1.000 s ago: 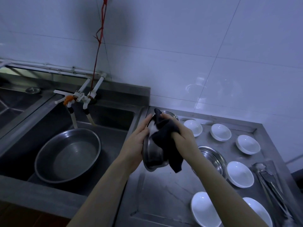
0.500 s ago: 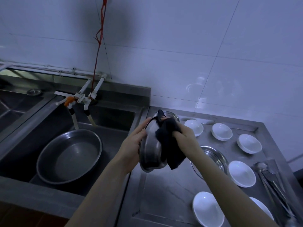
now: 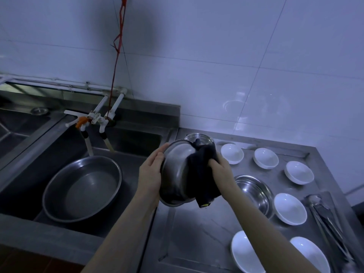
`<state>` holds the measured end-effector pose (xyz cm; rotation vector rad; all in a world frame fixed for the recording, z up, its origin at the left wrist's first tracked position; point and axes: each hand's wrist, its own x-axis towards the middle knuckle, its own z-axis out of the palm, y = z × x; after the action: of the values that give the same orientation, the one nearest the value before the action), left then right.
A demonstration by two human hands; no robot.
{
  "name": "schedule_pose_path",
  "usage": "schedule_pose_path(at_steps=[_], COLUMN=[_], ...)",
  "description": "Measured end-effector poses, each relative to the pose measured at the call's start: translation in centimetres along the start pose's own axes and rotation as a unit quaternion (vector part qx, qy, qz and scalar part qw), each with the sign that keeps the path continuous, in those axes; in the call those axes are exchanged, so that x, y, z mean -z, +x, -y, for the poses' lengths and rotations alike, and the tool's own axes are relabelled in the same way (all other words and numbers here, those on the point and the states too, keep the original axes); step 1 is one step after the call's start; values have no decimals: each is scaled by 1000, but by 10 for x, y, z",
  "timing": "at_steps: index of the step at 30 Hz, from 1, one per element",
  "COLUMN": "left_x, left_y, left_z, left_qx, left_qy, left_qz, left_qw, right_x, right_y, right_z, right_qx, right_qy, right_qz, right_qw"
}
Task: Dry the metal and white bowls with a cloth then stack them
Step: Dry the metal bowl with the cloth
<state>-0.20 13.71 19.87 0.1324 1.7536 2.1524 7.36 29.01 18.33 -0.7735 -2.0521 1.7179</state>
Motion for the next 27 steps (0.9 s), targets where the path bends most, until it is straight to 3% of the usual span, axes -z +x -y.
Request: schedule_pose_path(at_steps=[2, 4, 6, 8, 11, 14, 16, 19, 21, 23, 25, 27], left_x=[2, 0, -2, -3, 0, 7, 10, 6, 2, 0, 1, 4], left_y=[1, 2, 3, 3, 4, 5, 4, 2, 3, 6, 7, 6], left_z=[-2, -3, -1, 1, 4, 5, 6, 5, 3, 1, 1, 3], left_qx=[-32, -67, -93, -97, -86, -47, -37, -59, -74, -66, -43, -13], left_qy=[16, 50, 81, 75, 70, 31, 20, 51, 81, 66, 36, 7], left_qz=[-5, 8, 29, 32, -16, -50, -50, -25, -4, -8, -25, -38], left_qw=[999, 996, 992, 992, 994, 997, 998, 997, 994, 996, 998, 999], right_x=[-1, -7, -19, -26, -21, -7, -2, -5, -14, -20, -19, -12], right_y=[-10, -18, -22, -18, -8, -4, -6, -13, -12, -10, -6, -6], right_z=[0, 3, 10, 14, 14, 9, 7, 17, 27, 34, 36, 30], right_qx=[36, 149, 262, 314, 266, 80, 30, 115, 234, 299, 292, 220], right_qy=[-7, -60, -160, -241, -204, -44, 0, -64, -153, -225, -207, -143], right_qz=[-3, 15, 35, 44, 48, -7, -20, -6, 26, 51, 61, 37], right_qw=[999, 987, 951, 917, 941, 996, 999, 991, 960, 926, 932, 964])
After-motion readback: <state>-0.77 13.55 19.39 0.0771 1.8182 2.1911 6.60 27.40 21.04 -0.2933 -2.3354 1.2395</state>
